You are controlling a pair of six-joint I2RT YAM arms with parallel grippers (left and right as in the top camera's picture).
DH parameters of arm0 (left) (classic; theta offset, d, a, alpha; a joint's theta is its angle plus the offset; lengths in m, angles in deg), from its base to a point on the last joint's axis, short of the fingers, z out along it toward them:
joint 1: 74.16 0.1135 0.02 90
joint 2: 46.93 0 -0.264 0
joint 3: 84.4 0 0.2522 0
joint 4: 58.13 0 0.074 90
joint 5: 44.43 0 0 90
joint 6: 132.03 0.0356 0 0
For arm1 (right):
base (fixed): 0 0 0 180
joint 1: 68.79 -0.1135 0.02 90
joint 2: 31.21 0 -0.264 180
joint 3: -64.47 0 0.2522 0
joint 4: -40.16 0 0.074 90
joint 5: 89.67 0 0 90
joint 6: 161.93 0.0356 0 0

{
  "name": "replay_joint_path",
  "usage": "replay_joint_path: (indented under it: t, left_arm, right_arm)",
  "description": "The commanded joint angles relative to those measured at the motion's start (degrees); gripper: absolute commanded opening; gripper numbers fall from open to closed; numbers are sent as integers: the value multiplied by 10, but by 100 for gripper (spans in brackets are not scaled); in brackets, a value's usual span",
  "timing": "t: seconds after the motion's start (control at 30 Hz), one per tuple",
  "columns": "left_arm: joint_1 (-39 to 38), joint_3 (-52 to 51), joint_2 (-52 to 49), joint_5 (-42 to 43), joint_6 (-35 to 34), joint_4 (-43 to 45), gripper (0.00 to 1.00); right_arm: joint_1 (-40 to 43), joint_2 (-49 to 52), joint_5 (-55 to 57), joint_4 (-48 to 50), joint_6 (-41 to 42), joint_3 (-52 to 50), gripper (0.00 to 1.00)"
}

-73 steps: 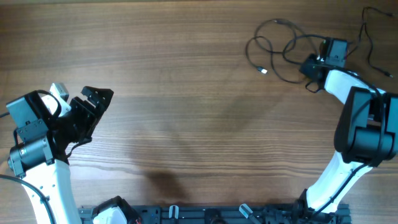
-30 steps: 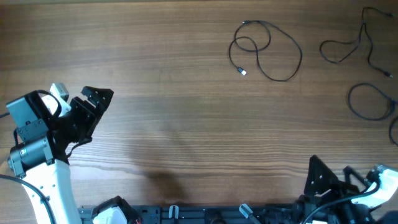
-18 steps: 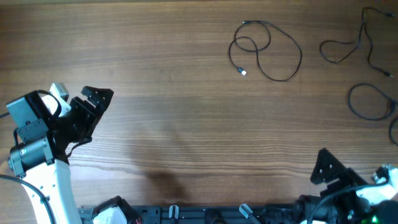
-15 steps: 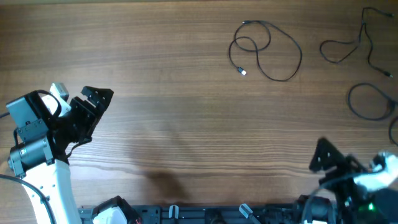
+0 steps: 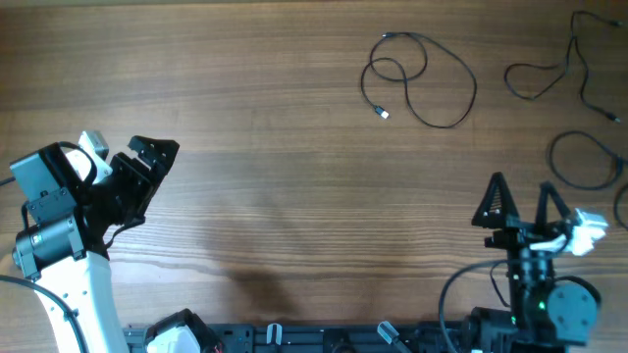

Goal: Untangle cables

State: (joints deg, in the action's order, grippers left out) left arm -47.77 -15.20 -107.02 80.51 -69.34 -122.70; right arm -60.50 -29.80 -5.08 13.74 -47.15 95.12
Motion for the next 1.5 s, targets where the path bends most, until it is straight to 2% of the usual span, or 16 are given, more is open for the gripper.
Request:
replay_joint_path:
  t: [0.0,0.17,0.27,0.83,1.47]
  left_arm:
    - [4,1,3,-1,-2,1,100]
    - [4,1,3,-1,-2,1,100]
    - [3,1,3,-1,-2,1,100]
    - [3,1,3,-1,-2,1,100]
    - [4,1,3,-1,-2,1,100]
  right_arm:
    - [-1,-12,36,33,50,-63,100]
    - [-1,-12,50,139,34,-137,100]
    - [-1,-12,50,162,3,-159,100]
    - [-13,-12,43,130,-203,-166,100]
    - [-13,-12,43,130,-207,-166,100]
